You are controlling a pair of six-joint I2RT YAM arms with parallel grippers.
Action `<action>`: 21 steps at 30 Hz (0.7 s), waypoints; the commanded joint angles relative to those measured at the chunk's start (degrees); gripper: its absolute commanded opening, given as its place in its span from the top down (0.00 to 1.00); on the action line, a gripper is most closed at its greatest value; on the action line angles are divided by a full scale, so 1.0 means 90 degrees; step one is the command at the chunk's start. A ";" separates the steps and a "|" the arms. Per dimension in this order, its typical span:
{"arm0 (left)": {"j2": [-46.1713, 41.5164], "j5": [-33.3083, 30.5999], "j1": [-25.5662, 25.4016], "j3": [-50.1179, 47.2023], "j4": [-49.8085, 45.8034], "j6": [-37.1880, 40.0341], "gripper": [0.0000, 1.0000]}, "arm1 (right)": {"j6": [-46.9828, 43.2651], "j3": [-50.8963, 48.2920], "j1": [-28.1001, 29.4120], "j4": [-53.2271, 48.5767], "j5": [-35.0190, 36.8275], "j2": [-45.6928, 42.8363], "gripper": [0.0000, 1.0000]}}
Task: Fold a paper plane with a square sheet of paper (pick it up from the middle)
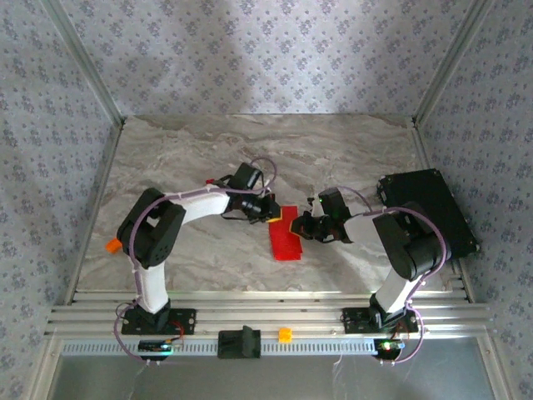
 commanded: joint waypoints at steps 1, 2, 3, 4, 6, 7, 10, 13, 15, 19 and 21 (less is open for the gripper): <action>0.0011 0.0432 -0.0037 -0.0147 0.0069 -0.0037 1.00 | -0.0003 -0.0328 0.0033 -0.0979 0.1019 0.0478 1.00; 0.0048 0.0436 -0.0037 -0.0218 0.0123 -0.0061 1.00 | -0.0009 -0.0333 0.0037 -0.0996 0.1019 0.0468 1.00; 0.0066 0.0417 -0.0038 -0.0298 0.0202 -0.0076 1.00 | -0.0024 -0.0318 0.0032 -0.1016 0.1025 0.0466 1.00; 0.0089 0.0395 -0.0033 -0.0358 0.0215 -0.0055 1.00 | -0.0024 -0.0320 0.0031 -0.1027 0.1029 0.0464 1.00; 0.0147 0.0337 -0.0038 -0.0411 0.0148 0.0064 1.00 | -0.0026 -0.0328 0.0046 -0.1028 0.1038 0.0456 1.00; 0.0176 0.0300 -0.0028 -0.0443 0.0106 0.0109 1.00 | -0.0024 -0.0328 0.0049 -0.1026 0.1038 0.0456 1.00; 0.0237 0.0170 0.0016 -0.0653 0.0094 0.0261 1.00 | -0.0020 -0.0335 0.0045 -0.1020 0.1038 0.0470 1.00; 0.0224 0.0173 0.0101 -0.1049 0.0311 0.0284 1.00 | -0.0020 -0.0343 0.0050 -0.1019 0.1038 0.0493 1.00; 0.0144 0.0064 0.0188 -0.1330 0.0348 0.0380 1.00 | -0.0037 -0.0356 0.0050 -0.1019 0.1048 0.0501 1.00; -0.0156 -0.0076 0.0363 -0.1640 0.0327 0.0540 1.00 | -0.0020 -0.0396 0.0035 -0.0998 0.1058 0.0493 1.00; -0.0354 0.0061 0.0419 -0.1617 0.0405 0.0405 1.00 | -0.0016 -0.0404 0.0029 -0.0994 0.1046 0.0501 1.00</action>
